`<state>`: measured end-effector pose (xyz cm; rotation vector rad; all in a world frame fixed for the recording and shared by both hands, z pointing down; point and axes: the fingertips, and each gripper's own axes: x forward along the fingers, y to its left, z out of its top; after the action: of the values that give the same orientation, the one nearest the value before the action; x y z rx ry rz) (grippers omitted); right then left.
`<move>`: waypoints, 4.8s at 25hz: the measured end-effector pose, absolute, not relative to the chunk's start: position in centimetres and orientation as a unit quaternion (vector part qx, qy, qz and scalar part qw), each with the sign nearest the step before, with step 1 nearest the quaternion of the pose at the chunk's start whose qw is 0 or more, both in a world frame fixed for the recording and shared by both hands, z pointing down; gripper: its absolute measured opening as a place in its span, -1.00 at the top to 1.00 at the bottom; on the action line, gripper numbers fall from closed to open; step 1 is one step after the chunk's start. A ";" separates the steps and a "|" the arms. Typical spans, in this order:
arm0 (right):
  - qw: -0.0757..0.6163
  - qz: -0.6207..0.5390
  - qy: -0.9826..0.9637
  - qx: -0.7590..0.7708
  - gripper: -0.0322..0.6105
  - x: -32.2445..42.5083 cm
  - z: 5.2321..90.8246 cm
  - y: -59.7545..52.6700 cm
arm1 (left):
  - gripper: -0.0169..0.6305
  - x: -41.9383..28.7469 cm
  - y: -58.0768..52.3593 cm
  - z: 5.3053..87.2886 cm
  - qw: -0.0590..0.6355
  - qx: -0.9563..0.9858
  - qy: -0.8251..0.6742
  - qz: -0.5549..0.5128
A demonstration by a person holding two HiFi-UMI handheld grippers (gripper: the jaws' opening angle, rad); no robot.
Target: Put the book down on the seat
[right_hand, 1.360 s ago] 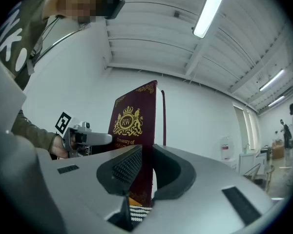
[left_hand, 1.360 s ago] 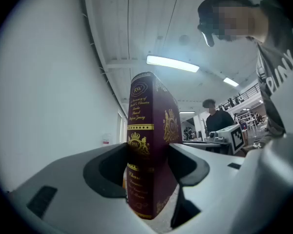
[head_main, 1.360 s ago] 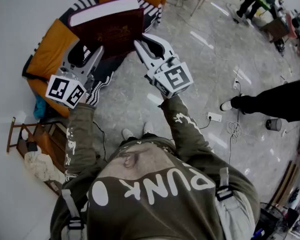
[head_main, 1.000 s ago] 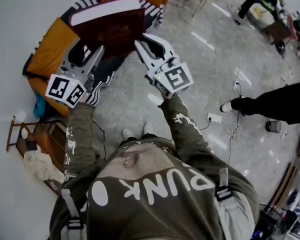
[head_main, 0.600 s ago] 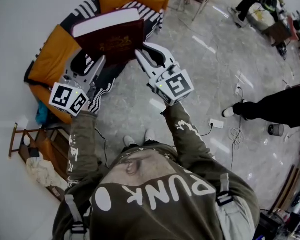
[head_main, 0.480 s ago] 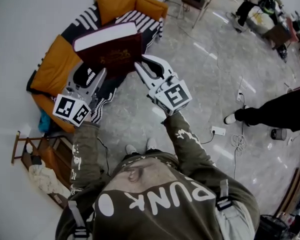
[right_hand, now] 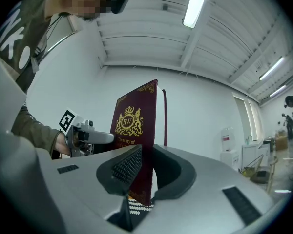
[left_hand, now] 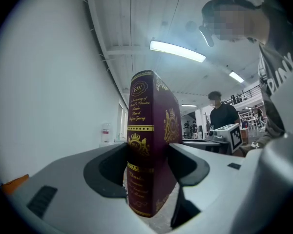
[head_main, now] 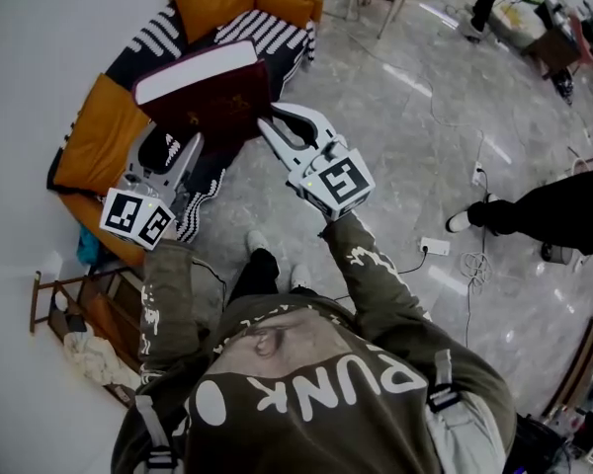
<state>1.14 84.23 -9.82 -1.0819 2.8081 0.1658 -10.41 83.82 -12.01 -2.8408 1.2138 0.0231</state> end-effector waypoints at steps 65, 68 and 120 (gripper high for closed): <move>-0.111 -0.214 0.897 -0.371 0.67 2.5 34.1 -1.4 | 0.18 -9.2 -2.6 33.6 -0.264 -0.887 0.374 -0.058; -0.127 -0.247 0.887 -0.369 0.66 1.6 40.9 -3.7 | 0.18 -10.0 -4.9 40.5 -0.293 -0.877 0.375 -0.067; -0.168 -0.150 0.918 -0.327 0.87 -5.8 46.8 -9.4 | 0.93 -13.9 -10.1 44.7 -0.199 -0.879 0.431 -0.051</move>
<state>-5.84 -9.38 46.83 -1.1525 3.2400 -0.5290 -13.91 -10.07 44.66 -3.1769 1.5580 -0.1856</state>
